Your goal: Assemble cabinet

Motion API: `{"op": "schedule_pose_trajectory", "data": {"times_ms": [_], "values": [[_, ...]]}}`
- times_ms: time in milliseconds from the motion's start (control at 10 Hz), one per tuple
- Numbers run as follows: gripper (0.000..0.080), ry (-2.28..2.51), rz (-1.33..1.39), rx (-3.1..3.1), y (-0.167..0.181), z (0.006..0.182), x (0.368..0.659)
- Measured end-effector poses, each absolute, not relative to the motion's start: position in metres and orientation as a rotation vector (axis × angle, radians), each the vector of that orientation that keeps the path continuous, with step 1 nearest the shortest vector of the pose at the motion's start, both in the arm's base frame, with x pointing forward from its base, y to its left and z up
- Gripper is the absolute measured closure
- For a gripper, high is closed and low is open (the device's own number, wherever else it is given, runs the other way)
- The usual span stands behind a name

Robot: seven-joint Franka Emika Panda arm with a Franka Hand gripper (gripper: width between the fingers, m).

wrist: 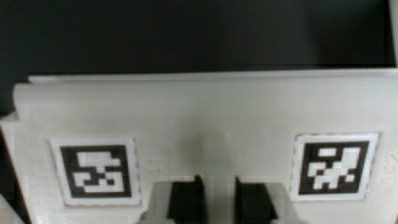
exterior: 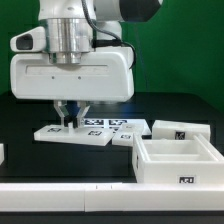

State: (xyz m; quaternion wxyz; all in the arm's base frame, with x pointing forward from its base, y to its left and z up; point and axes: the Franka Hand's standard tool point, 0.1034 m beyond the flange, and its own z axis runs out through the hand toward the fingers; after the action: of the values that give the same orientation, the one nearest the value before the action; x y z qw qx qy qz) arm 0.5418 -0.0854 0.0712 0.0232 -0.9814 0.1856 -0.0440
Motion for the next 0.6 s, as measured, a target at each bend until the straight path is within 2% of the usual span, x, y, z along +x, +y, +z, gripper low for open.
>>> {"op": "schedule_pose_trajectory", "data": {"times_ms": [500,600], "values": [[0.0737,0.579,-0.134,-3.037,-0.083,0.071,0.542],[0.0737,0.699,-0.126,-3.007,-0.074,0.071,0.541]]}}
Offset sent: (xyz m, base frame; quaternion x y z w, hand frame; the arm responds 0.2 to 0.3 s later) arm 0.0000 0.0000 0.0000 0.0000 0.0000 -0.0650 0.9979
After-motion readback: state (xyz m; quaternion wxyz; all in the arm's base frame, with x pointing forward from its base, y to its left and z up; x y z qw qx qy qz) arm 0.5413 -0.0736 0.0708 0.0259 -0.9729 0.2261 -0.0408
